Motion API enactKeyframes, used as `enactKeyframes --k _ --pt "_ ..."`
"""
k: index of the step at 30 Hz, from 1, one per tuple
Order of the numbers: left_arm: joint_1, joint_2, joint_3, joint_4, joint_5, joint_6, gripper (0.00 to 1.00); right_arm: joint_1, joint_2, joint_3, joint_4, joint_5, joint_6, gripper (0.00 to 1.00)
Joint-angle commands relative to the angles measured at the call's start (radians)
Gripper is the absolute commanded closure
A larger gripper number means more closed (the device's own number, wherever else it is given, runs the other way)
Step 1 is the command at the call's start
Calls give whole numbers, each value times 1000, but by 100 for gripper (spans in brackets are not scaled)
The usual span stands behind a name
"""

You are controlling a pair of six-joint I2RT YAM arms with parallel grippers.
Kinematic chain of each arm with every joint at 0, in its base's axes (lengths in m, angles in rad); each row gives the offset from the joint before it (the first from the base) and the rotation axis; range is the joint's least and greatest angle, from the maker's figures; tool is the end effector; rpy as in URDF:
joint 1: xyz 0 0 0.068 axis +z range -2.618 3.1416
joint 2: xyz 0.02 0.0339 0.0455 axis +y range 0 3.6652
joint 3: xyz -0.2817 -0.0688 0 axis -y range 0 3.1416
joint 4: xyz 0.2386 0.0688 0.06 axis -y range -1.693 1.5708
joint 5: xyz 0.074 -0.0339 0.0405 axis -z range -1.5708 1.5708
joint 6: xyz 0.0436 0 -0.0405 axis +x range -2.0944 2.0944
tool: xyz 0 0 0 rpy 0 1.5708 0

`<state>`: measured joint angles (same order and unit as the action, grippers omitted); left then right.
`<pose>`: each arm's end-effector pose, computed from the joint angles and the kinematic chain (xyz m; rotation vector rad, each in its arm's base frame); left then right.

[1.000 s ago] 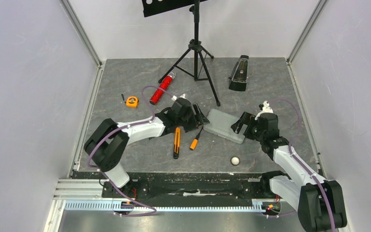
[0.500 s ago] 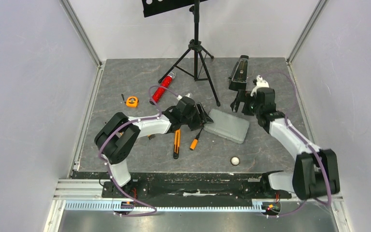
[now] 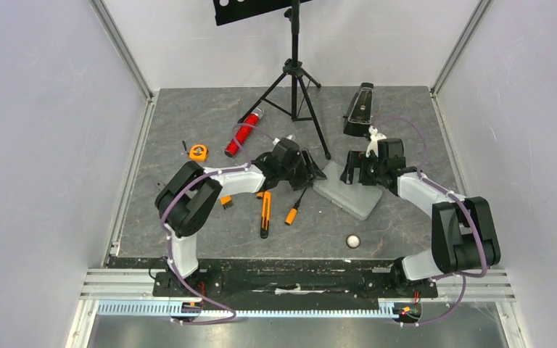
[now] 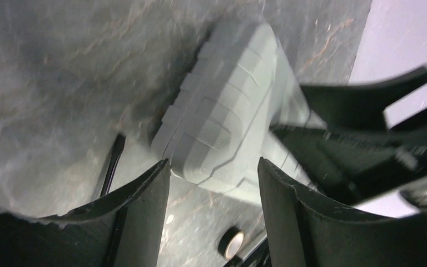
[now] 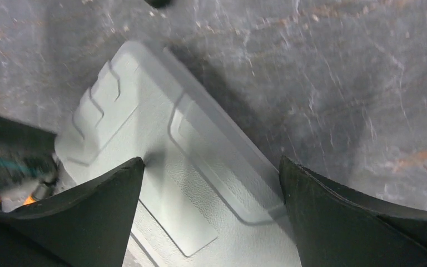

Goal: Pack the tool kit

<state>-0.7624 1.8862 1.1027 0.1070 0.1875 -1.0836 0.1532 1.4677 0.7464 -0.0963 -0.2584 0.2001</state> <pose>0.2908 -0.2890 0.1823 -0.2908 2.5054 -1.1065 0.2842 0.0552 0.1965 -0.0671 2.4049 0.4743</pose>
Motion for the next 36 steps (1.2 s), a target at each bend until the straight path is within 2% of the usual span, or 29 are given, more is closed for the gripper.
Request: enactKeyframes --k 1,7,10,13,18,23,28,36 --pt "15 94 167 -10 30 28 36 4 -82 -84 2 -92 33 7" --pt "48 161 313 -34 38 69 37 5 -189 -189 75 -141 122 8" --pt "57 148 348 -64 43 115 35 5 -231 -206 79 -108 130 8" --pt "57 72 299 -76 19 153 31 4 -269 -216 69 -47 135 8" --pt "44 -96 129 -76 -5 144 21 5 -300 -228 63 -11 136 7" --pt "-5 -181 -4 -62 25 87 19 2 -334 -252 26 -2 104 6" --pt "-37 -134 -39 10 65 16 23 -9 -377 -305 26 -37 104 9" --pt "-41 -10 10 65 118 -31 25 -38 -338 -358 104 -135 151 22"
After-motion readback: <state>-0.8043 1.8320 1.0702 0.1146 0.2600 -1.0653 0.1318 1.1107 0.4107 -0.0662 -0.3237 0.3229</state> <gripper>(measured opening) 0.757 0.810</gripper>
